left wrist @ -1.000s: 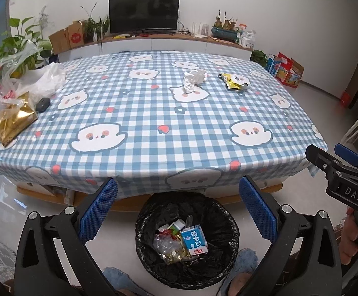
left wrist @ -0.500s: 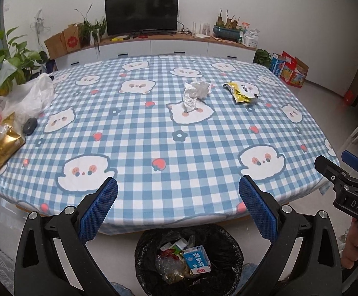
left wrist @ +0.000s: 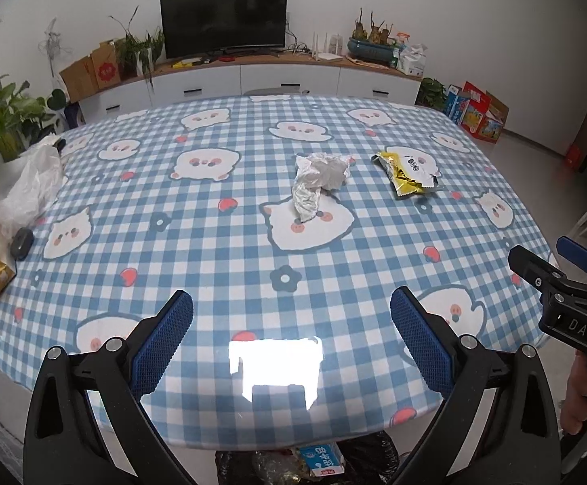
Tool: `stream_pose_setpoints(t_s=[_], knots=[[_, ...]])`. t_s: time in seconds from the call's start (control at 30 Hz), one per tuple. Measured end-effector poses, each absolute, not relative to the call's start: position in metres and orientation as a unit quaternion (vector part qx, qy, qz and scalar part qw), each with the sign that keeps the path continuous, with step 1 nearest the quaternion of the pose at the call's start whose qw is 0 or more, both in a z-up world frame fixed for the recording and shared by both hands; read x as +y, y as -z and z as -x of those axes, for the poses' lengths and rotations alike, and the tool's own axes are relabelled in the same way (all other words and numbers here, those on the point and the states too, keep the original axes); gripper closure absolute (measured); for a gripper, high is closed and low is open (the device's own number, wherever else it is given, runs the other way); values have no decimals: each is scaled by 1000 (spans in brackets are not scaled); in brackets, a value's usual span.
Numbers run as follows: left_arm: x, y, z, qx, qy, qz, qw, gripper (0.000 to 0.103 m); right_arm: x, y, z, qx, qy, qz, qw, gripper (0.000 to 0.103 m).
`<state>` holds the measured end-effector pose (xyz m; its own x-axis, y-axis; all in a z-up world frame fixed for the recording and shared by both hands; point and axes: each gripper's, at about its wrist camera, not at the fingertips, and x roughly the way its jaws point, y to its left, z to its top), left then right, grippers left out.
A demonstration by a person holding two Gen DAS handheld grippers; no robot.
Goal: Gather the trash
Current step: 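Raise both open tools from the bin and move over the table, then grasp the white tissue with the left tool while the right tool grasps the yellow wrapper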
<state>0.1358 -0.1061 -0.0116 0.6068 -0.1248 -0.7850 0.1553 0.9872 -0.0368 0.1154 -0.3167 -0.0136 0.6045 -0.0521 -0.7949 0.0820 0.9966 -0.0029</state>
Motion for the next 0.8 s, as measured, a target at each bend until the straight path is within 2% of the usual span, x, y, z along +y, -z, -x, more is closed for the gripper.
stream_pose_setpoints(t_s=[0.53, 0.8], knots=[[-127, 20, -227, 442, 74, -16, 894, 7, -332, 23, -211, 447, 36, -22, 894, 8], [-141, 35, -271, 451, 79, -48, 888, 7, -335, 41, -270, 464, 30, -32, 885, 10]])
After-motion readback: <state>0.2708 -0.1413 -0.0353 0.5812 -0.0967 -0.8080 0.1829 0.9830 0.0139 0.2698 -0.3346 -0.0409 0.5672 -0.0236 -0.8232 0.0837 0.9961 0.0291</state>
